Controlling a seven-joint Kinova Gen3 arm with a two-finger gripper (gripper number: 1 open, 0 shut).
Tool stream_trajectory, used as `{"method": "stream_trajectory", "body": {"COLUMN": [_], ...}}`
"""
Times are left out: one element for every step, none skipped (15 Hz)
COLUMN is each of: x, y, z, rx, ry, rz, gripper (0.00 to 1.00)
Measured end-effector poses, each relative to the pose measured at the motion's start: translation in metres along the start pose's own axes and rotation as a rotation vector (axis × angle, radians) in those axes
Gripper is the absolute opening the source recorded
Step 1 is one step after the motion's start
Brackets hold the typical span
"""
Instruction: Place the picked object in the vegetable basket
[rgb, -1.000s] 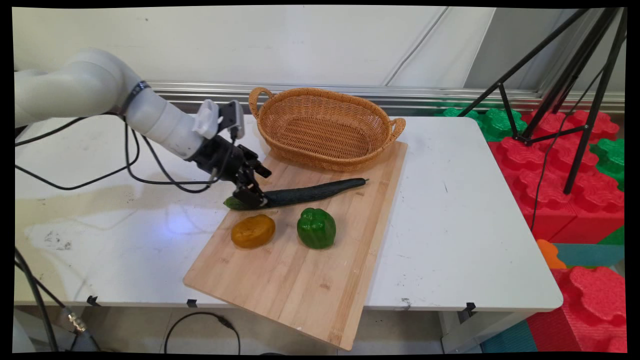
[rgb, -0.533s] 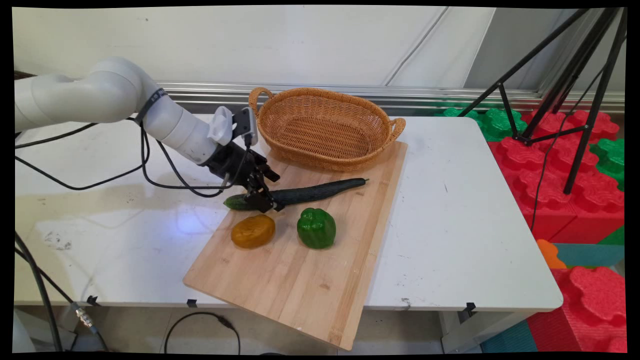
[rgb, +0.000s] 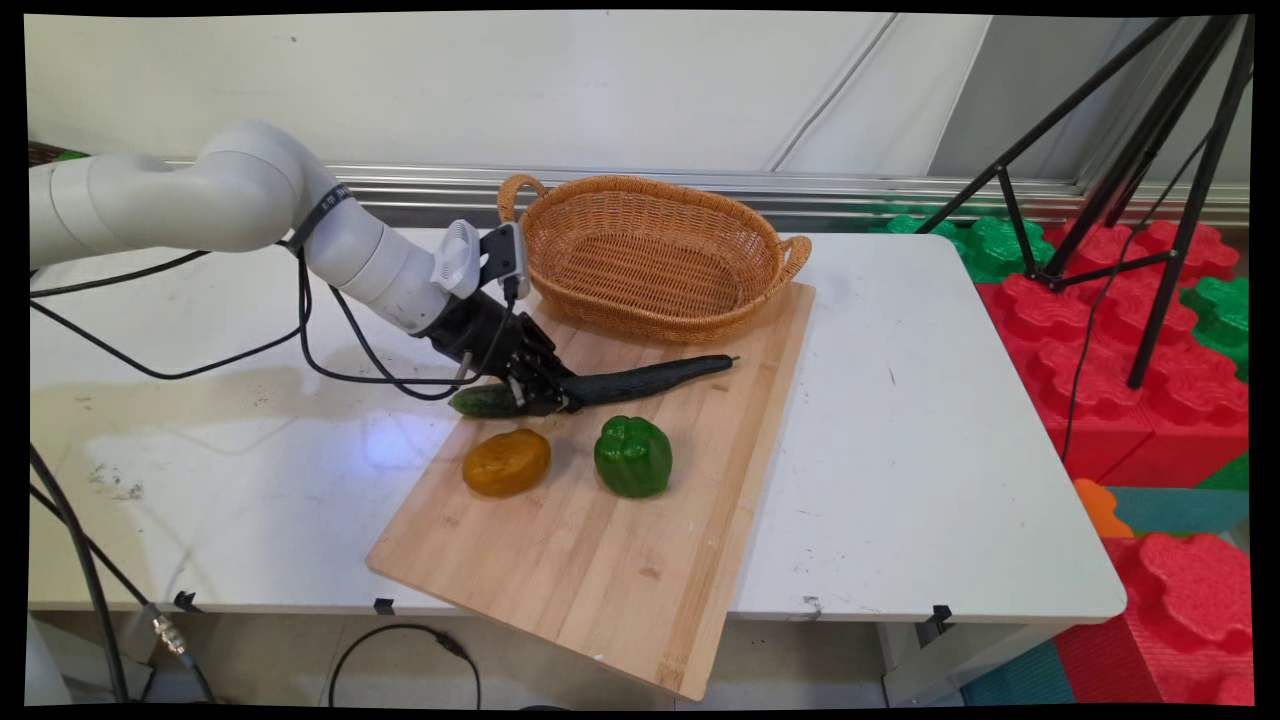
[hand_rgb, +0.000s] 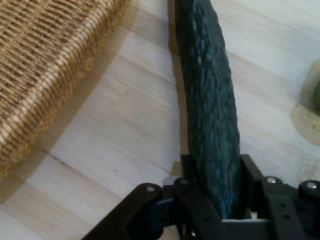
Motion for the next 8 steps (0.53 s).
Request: {"method": "stream_trajectory", "body": {"x": [0.0004,0.0008,0.0019,0.0028,0.0035,0.0049,0.0056,0.0072], "y": [0.0005,0.0011,0.0014,0.0018,0.0020,0.0024,0.0027,0.0032], "z": [0.0002,-0.0002,-0.0005,-0.0017,-0.0027,-0.0046,-0.0063,-0.0093], "rx": [-0.002,-0.004,-0.006,-0.007,-0.007,-0.008,-0.008,-0.009], "ry": [-0.001,-0.001,0.000,0.002,0.004,0.007,0.010,0.015], "rz": [0.003,0.005,0.009,0.013,0.017,0.024,0.030,0.038], "gripper": [0.00,0.00,0.00,0.00,0.00,0.00,0.00,0.00]}}
